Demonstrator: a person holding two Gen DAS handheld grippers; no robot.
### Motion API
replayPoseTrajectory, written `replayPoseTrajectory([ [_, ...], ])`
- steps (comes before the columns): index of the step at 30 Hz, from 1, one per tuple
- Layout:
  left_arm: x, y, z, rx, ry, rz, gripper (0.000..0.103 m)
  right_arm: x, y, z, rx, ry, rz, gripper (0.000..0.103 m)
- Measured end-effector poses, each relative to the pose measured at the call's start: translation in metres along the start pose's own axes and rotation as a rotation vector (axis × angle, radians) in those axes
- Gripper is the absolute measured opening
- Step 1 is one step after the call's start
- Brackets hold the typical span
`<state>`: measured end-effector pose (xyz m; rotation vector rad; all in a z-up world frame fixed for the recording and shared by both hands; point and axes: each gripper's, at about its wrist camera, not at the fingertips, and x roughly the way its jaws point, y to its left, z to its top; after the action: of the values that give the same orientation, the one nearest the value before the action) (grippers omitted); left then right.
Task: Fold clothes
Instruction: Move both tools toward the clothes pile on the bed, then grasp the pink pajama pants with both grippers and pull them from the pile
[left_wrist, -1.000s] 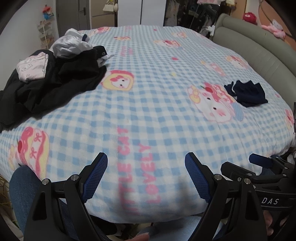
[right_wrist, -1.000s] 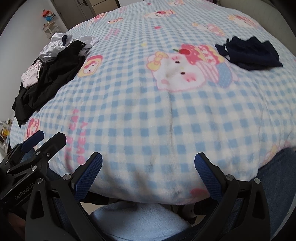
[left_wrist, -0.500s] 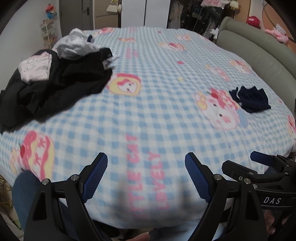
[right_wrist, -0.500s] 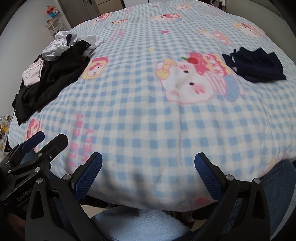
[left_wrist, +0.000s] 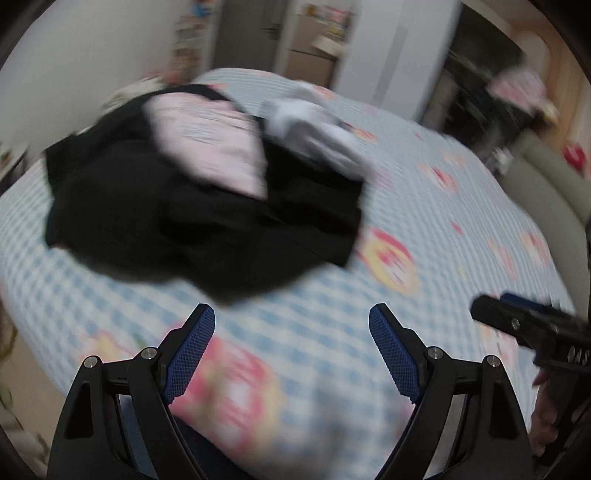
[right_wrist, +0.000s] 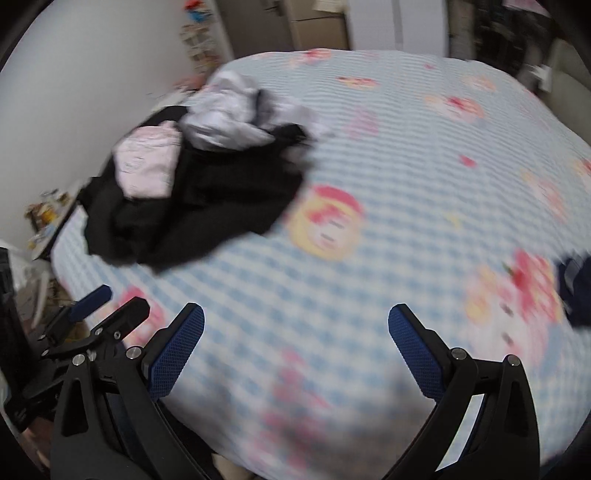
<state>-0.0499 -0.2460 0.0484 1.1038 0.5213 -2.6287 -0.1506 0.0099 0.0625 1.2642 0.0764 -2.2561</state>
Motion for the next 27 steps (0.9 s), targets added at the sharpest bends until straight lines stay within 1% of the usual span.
replayPoseTrajectory([
  [2, 0.003, 0.03, 0.02, -0.068, -0.03, 0.028, 0.087, 0.017, 0.024, 0.019, -0.047, -0.009, 0.032, 0.101],
  [5, 0.015, 0.067, 0.052, -0.163, -0.074, 0.023, 0.087, 0.049, 0.053, 0.045, -0.091, 0.011, 0.065, 0.101],
  [8, 0.035, 0.086, 0.078, -0.21, -0.088, -0.008, 0.087, 0.082, 0.076, 0.072, -0.098, 0.031, 0.102, 0.101],
  [10, 0.051, 0.093, 0.092, -0.229, -0.086, -0.03, 0.084, 0.102, 0.087, 0.088, -0.097, 0.033, 0.13, 0.096],
  [11, 0.059, 0.096, 0.099, -0.236, -0.083, -0.039, 0.079, 0.112, 0.092, 0.096, -0.096, 0.037, 0.149, 0.092],
  [12, 0.067, 0.098, 0.105, -0.24, -0.081, -0.046, 0.078, 0.123, 0.096, 0.103, -0.09, 0.043, 0.175, 0.087],
  [13, 0.074, 0.098, 0.11, -0.231, -0.086, -0.043, 0.077, 0.132, 0.1, 0.109, -0.081, 0.048, 0.197, 0.085],
  [14, 0.08, 0.098, 0.116, -0.222, -0.09, -0.039, 0.07, 0.141, 0.104, 0.115, -0.071, 0.054, 0.215, 0.084],
  [15, 0.088, 0.098, 0.121, -0.215, -0.089, -0.037, 0.062, 0.151, 0.107, 0.119, -0.06, 0.058, 0.23, 0.084],
  [16, 0.096, 0.098, 0.124, -0.211, -0.069, -0.044, 0.055, 0.161, 0.11, 0.122, -0.05, 0.068, 0.244, 0.084],
  [17, 0.099, 0.099, 0.125, -0.207, -0.06, -0.043, 0.045, 0.171, 0.113, 0.123, -0.043, 0.083, 0.259, 0.08],
  [18, 0.102, 0.1, 0.125, -0.203, -0.051, -0.043, 0.037, 0.181, 0.116, 0.124, -0.036, 0.097, 0.274, 0.071],
  [19, 0.105, 0.101, 0.125, -0.199, -0.043, -0.043, 0.031, 0.189, 0.118, 0.124, -0.027, 0.11, 0.297, 0.066],
  [20, 0.106, 0.1, 0.125, -0.193, -0.035, -0.045, 0.024, 0.194, 0.121, 0.123, -0.017, 0.123, 0.325, 0.054],
  [21, 0.101, 0.09, 0.12, -0.174, -0.034, -0.064, 0.02, 0.196, 0.123, 0.121, -0.016, 0.122, 0.355, 0.04],
  [22, 0.095, 0.08, 0.115, -0.155, -0.032, -0.082, 0.018, 0.192, 0.126, 0.118, -0.034, 0.105, 0.362, 0.035],
  [23, 0.09, 0.071, 0.11, -0.136, -0.031, -0.1, 0.017, 0.186, 0.129, 0.116, -0.061, 0.082, 0.351, 0.03],
  [24, 0.085, 0.061, 0.105, -0.117, -0.03, -0.118, 0.016, 0.179, 0.131, 0.113, -0.092, 0.058, 0.333, 0.021],
  [25, 0.079, 0.052, 0.1, -0.098, -0.028, -0.136, 0.016, 0.169, 0.13, 0.11, -0.117, 0.036, 0.317, 0.019],
  [26, 0.074, 0.042, 0.095, -0.079, -0.027, -0.154, 0.016, 0.16, 0.127, 0.108, -0.125, 0.018, 0.306, 0.012],
  [27, 0.069, 0.032, 0.09, -0.06, -0.026, -0.172, 0.015, 0.15, 0.121, 0.104, -0.126, 0.002, 0.293, 0.009],
])
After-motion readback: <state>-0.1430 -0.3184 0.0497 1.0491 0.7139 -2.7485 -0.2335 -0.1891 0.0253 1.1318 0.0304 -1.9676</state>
